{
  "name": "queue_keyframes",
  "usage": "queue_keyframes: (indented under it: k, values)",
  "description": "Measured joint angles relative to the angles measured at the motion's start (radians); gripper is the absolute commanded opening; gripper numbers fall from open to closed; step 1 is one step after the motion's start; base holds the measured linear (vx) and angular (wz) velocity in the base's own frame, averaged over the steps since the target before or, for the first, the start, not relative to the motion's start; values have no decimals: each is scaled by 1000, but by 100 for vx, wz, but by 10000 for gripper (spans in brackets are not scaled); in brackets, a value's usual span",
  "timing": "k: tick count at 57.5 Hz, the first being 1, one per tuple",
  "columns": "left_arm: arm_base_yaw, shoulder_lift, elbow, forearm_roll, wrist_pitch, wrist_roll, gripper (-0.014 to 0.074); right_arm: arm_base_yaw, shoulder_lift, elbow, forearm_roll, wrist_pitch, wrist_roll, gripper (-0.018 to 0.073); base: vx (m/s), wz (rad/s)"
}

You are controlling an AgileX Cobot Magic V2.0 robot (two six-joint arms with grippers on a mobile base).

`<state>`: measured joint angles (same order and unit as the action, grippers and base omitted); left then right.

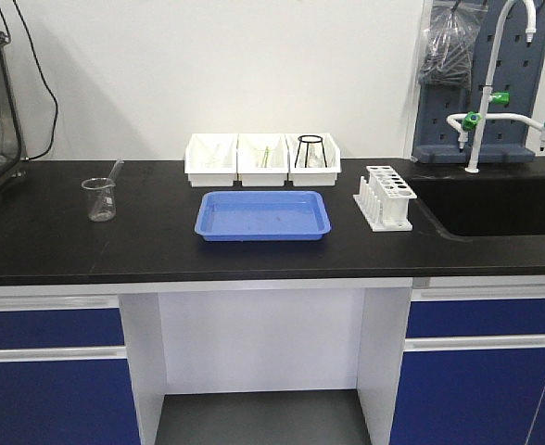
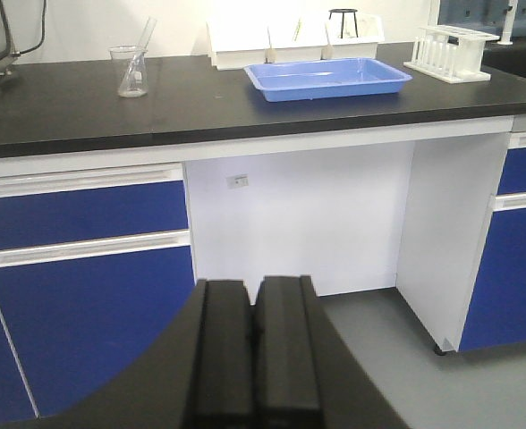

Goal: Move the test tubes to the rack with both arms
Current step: 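Drive the base toward the white bins on the bench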

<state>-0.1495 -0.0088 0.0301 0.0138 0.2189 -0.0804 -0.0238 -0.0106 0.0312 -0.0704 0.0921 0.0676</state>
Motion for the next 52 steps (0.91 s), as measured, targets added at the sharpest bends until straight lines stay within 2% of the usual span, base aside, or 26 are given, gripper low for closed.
queue_keyframes:
  k: [26, 52]
  values:
    - [0, 0, 0, 0, 0, 0, -15, 0, 0, 0, 0, 0, 0, -7, 17, 5]
    - [0, 0, 0, 0, 0, 0, -15, 0, 0, 0, 0, 0, 0, -7, 37, 1]
